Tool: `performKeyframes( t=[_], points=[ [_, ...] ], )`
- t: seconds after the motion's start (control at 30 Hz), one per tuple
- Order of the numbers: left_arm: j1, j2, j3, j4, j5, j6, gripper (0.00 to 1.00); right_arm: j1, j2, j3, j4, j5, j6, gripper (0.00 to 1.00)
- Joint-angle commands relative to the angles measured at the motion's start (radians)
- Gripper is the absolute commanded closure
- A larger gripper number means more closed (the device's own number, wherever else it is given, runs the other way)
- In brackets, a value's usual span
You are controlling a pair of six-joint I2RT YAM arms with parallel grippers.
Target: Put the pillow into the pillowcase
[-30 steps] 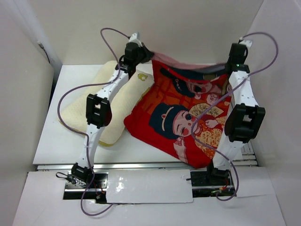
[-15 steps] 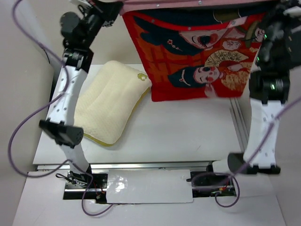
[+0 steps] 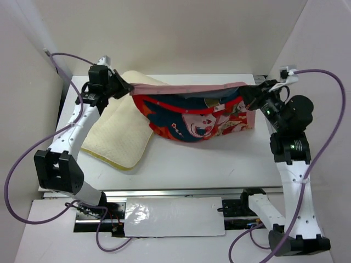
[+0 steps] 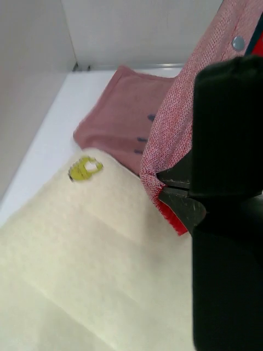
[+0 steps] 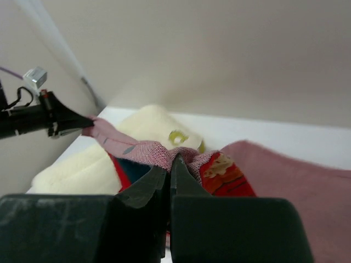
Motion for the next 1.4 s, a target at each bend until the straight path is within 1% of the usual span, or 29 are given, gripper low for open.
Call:
performKeyframes(
  t=[0.0,0.13,0.17,0.23,0.27,0.33,0.37,0.4,0.47,0.5,0.53,0.57,0.6,0.63,0.67,0.7,0.73,0.8,0.87,0.93,0.97,1.0,1.07,1.13,1.2,1.27,1.3,1.33,1.37],
  points=[
    [0.059,-0.036,0.109,-0.049,-0.114,0.006,1.00,-0.004,-0.008,0.007,0.238,-0.167,0.148,1.00],
    [0.088,0.033,0.216,-0.127,-0.141,0.026,1.00,-0.004,0.060,-0.047,0.299,-0.313,0.190,1.00],
    [0.088,0.048,0.258,-0.140,-0.141,0.026,1.00,-0.004,0.072,-0.062,0.379,-0.410,0.216,1.00],
    [0.113,0.118,0.325,-0.161,-0.128,0.052,1.00,0.008,0.082,-0.111,0.437,-0.431,0.254,1.00],
    [0.113,0.149,0.426,-0.216,-0.128,0.069,1.00,0.031,0.082,-0.125,0.463,-0.431,0.254,1.00],
    [0.122,0.216,0.538,-0.259,-0.099,0.089,1.00,0.064,0.057,-0.136,0.463,-0.413,0.255,1.00],
    [0.122,0.323,0.653,-0.291,-0.063,0.110,1.00,0.094,0.057,-0.166,0.515,-0.437,0.288,1.00],
    [0.122,0.324,0.713,-0.292,-0.063,0.111,1.00,0.095,0.057,-0.167,0.552,-0.454,0.288,1.00],
    [0.122,0.423,0.878,-0.336,-0.004,0.111,1.00,0.153,0.091,-0.176,0.589,-0.518,0.300,1.00],
    [0.133,0.453,0.923,-0.336,0.021,0.111,1.00,0.218,0.106,-0.176,0.571,-0.508,0.300,1.00],
    [0.133,0.474,0.992,-0.336,0.064,0.100,1.00,0.266,0.141,-0.159,0.537,-0.475,0.225,1.00],
    [0.133,0.493,1.007,-0.336,0.101,0.100,1.00,0.326,0.166,-0.144,0.491,-0.439,0.171,1.00],
    [0.142,0.502,1.007,-0.301,0.142,0.091,1.00,0.493,0.196,-0.086,0.362,-0.324,0.111,1.00],
    [0.142,0.502,0.987,-0.238,0.189,0.078,1.00,0.598,0.233,-0.046,0.283,-0.227,0.037,1.00],
    [0.132,0.502,0.987,-0.221,0.205,0.078,1.00,0.707,0.322,-0.001,0.211,-0.123,-0.088,1.00],
    [0.131,0.502,0.987,-0.221,0.205,0.078,1.00,0.808,0.368,0.042,0.102,0.093,-0.133,1.00],
    [0.118,0.513,0.997,-0.221,0.175,0.094,1.00,0.967,0.416,0.124,0.054,0.195,-0.173,1.00],
    [0.107,0.513,1.023,-0.265,0.072,0.139,1.00,1.042,0.527,0.172,0.002,0.317,-0.204,1.00],
    [0.145,0.492,1.024,-0.294,0.026,0.158,1.00,1.091,0.610,0.172,0.001,0.319,-0.221,1.00],
    [0.189,0.455,0.932,-0.295,-0.012,0.134,1.00,1.151,0.670,0.172,0.001,0.285,-0.221,1.00],
    [0.246,0.430,0.883,-0.295,-0.040,0.124,1.00,1.177,0.739,0.172,0.001,0.271,-0.253,1.00],
    [0.274,0.430,0.882,-0.295,-0.064,0.124,1.00,1.205,0.740,0.189,-0.009,0.262,-0.253,1.00],
    [0.327,0.430,0.858,-0.371,-0.101,0.100,1.00,1.278,0.862,0.255,-0.070,0.228,-0.284,1.00],
    [0.394,0.430,0.824,-0.414,-0.124,0.091,1.00,1.309,0.957,0.292,-0.107,0.207,-0.311,1.00],
    [0.438,0.419,0.784,-0.465,-0.144,0.078,1.00,1.320,0.996,0.310,-0.108,0.169,-0.322,0.97],
    [0.458,0.406,0.699,-0.476,-0.163,0.043,0.67,1.311,1.016,0.310,-0.108,0.103,-0.332,0.91],
    [0.467,0.405,0.679,-0.485,-0.163,0.043,0.46,1.311,1.016,0.310,-0.108,0.086,-0.332,0.67],
    [0.478,0.405,0.668,-0.485,-0.142,0.052,0.01,1.296,1.016,0.310,-0.108,0.069,-0.332,0.54],
    [0.478,0.405,0.668,-0.505,-0.126,0.052,0.00,1.287,1.004,0.310,-0.108,0.058,-0.332,0.39]
  ],
)
